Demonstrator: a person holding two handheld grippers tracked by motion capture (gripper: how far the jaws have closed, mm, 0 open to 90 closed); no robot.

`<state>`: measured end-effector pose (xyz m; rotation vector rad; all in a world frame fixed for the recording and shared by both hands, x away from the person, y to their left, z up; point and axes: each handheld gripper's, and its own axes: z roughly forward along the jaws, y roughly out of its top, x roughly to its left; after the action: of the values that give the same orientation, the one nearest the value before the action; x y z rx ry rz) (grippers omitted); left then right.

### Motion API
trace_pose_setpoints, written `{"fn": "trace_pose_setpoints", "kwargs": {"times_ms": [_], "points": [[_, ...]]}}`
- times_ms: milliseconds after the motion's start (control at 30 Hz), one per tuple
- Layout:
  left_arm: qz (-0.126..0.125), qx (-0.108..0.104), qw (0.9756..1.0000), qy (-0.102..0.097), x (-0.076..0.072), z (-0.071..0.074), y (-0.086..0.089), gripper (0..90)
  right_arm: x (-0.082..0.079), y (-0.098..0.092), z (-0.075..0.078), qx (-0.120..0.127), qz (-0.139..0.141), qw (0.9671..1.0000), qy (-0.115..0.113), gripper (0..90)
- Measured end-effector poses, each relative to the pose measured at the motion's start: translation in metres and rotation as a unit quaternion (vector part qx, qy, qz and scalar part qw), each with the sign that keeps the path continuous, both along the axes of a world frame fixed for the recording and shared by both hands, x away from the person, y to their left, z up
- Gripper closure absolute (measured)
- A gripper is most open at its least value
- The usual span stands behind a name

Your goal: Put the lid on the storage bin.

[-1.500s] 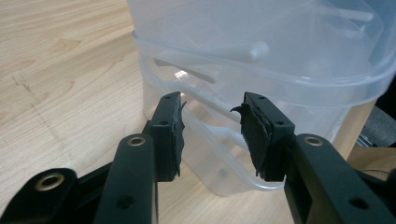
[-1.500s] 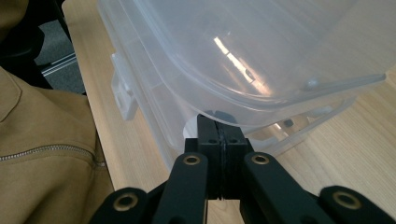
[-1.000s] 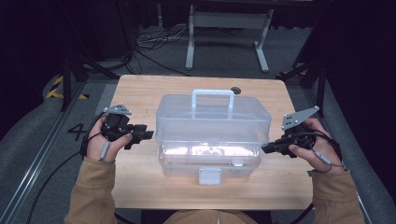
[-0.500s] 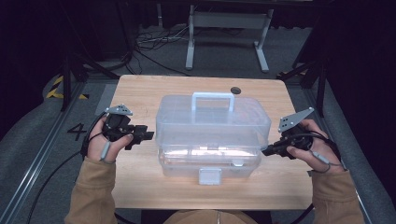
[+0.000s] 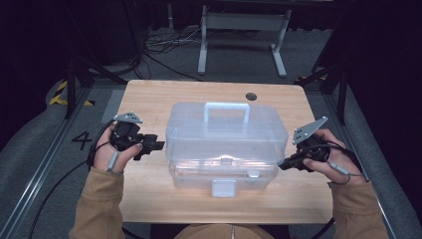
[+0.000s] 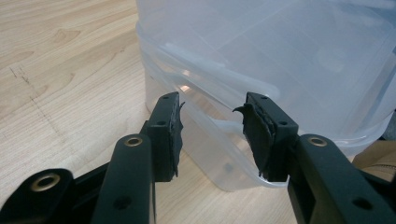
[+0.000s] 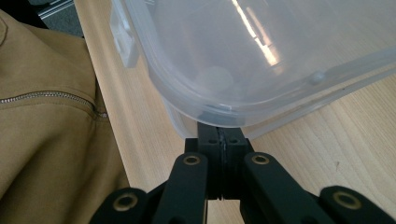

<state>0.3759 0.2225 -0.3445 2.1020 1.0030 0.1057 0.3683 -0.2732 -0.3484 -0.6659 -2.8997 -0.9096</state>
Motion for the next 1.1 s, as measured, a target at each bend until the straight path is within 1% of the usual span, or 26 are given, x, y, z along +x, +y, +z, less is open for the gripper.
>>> {"fn": "trace_pose_setpoints", "kwargs": {"times_ms": [100,167,200,333,367,700,1100], "points": [[0.001,0.000,1.0000,0.000,0.000,0.000,0.000,57.0,0.001,0.000,-0.001,-0.001,-0.001,1.0000,0.001,90.0],[0.002,0.000,1.0000,0.001,0.000,0.000,0.000,57.0,0.000,0.000,-0.001,-0.004,-0.004,0.9999,0.008,90.0],[0.002,0.000,1.0000,0.001,0.000,0.000,0.000,57.0,0.001,0.000,-0.002,-0.005,0.000,1.0000,0.005,90.0],[0.001,0.002,1.0000,0.000,0.000,0.000,0.000,56.7,0.001,0.001,-0.004,-0.011,-0.002,0.9999,0.010,90.0],[0.001,0.001,1.0000,0.003,0.000,-0.001,0.000,56.6,0.001,0.002,-0.004,-0.011,-0.001,0.9999,0.011,90.0],[0.000,0.002,1.0000,0.003,0.001,-0.001,-0.001,56.6,0.002,0.004,-0.008,-0.023,0.008,0.9996,0.017,90.0],[-0.002,0.003,1.0000,0.004,0.001,-0.002,-0.001,56.8,0.003,0.006,-0.012,-0.035,0.012,0.9989,0.029,90.0]]}}
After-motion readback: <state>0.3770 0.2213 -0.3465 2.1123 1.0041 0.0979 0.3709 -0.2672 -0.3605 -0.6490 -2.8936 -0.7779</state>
